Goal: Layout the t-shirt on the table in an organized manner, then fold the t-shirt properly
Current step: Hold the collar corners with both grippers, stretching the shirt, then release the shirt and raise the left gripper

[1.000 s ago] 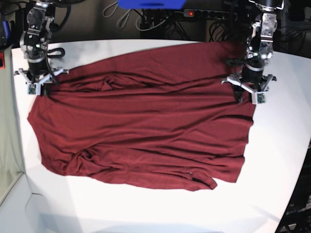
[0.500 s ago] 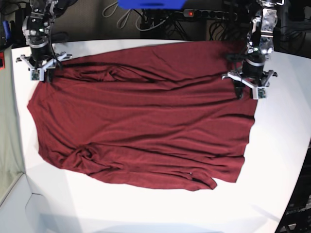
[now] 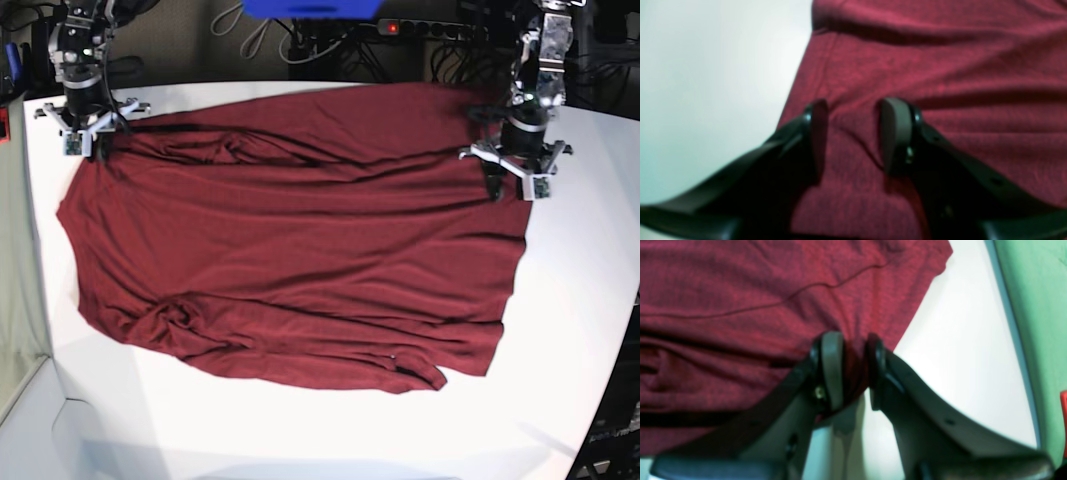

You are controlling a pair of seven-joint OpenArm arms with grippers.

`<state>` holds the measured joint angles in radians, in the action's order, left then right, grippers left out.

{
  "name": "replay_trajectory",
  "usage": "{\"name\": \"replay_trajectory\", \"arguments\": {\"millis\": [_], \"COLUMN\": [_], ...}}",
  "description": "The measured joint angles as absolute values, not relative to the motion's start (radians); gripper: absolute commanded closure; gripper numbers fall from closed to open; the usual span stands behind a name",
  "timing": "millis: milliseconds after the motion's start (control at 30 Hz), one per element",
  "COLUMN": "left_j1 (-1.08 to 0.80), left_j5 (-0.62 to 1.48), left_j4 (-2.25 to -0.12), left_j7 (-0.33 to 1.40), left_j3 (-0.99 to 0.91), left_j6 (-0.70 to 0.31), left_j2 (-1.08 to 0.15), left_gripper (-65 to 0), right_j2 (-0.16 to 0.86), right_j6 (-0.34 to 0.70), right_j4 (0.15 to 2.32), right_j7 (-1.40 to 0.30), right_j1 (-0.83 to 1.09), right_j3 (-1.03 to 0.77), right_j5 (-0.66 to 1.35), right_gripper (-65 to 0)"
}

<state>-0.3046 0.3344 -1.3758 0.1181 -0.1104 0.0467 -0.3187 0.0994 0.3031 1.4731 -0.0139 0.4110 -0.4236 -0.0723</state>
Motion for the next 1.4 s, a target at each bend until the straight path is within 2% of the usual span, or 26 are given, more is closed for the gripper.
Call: {"name": "replay_trajectory", "arguments": {"millis": [267,900,1000,1200,1333,1400], "left_j1": [-0.304,-0.3,-0.298,-0.321,-0.395,-0.442], "left_j5": [0.335,0.33,0.331,0.331,0.415,0.473], "left_j4": [-1.369,-1.496,-1.498,-1.545,-1.641,-1.677], "left_j7": [0.15,0.204,0.203,0.205,0.205,0.207], "left_j3": [-0.195,-0.197,-0.197,-0.2,-0.212,-0.24], "left_j6": [0.046,0.058,0.057,0.06,0.06,0.059], "left_j2": [-0.318,-0.316,-0.316,-0.316,-0.315,-0.313], "left_gripper": [-26.2,-26.2,-26.2,-26.2,-26.4,-29.6], "right_j2": [0.099,0.053,0.054,0.052,0.029,0.025], "right_j6": [0.303,0.303,0.303,0.303,0.303,0.307], "right_j4": [1.476,1.585,1.597,1.604,1.609,1.609], "right_j7": [0.003,-0.051,-0.052,-0.052,-0.052,-0.052], "right_j1": [0.436,0.441,0.441,0.444,0.442,0.442], "right_j3": [-0.423,-0.424,-0.425,-0.44,-0.469,-0.464], "right_j5": [-0.069,-0.081,-0.081,-0.081,-0.081,-0.081], "right_gripper": [-7.3,-7.6,-11.5,-24.6,-26.8,-26.7]}}
